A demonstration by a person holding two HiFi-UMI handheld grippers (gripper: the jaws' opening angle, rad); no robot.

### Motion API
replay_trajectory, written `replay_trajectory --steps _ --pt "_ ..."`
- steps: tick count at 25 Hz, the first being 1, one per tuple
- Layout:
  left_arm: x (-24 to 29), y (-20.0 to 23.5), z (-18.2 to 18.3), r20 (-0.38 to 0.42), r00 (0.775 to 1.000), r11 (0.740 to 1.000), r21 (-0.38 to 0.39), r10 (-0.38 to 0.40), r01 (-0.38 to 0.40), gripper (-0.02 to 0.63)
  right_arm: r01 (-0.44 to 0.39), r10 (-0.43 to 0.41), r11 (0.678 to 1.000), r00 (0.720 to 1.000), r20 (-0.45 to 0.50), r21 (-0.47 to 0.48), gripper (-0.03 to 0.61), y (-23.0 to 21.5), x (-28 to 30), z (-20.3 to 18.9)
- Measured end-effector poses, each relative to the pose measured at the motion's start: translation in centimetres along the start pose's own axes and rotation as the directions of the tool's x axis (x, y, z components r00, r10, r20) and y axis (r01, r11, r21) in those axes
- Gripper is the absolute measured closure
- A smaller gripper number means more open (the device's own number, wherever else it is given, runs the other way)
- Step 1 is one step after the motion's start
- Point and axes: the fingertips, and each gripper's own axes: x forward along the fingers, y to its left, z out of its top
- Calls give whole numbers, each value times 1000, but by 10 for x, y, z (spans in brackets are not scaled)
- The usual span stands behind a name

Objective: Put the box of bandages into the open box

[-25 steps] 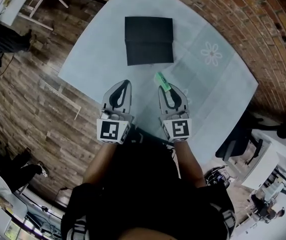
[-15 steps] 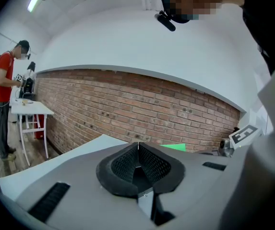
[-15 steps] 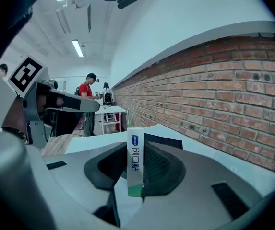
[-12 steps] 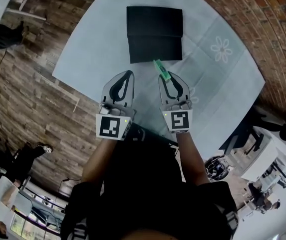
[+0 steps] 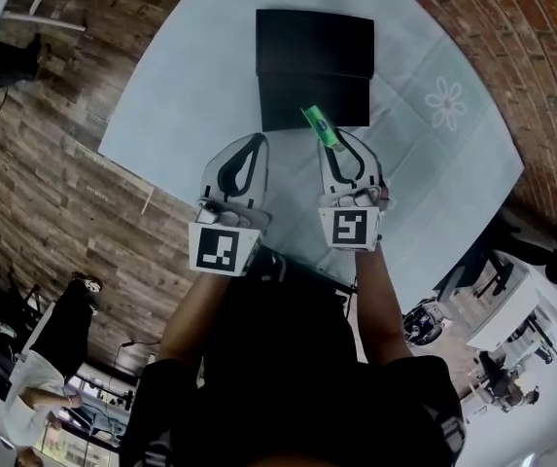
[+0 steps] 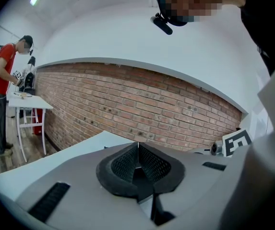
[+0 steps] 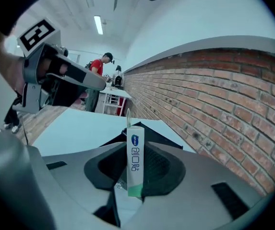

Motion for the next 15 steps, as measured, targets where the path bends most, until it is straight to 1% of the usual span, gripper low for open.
replay_trajectory --steps 3,7,15 --pt "3 7 -2 0 1000 1000 -4 5 -5 577 -4 2 997 999 -34 -72 474 -1 12 -7" --pt "7 10 -8 -7 1000 1000 -9 8 -8 577 -35 22 986 996 -82 -164 474 0 26 -20" --pt "5 18 -13 -14 1000 1000 -18 8 -8 577 -97 54 953 986 -155 -285 474 10 53 -41"
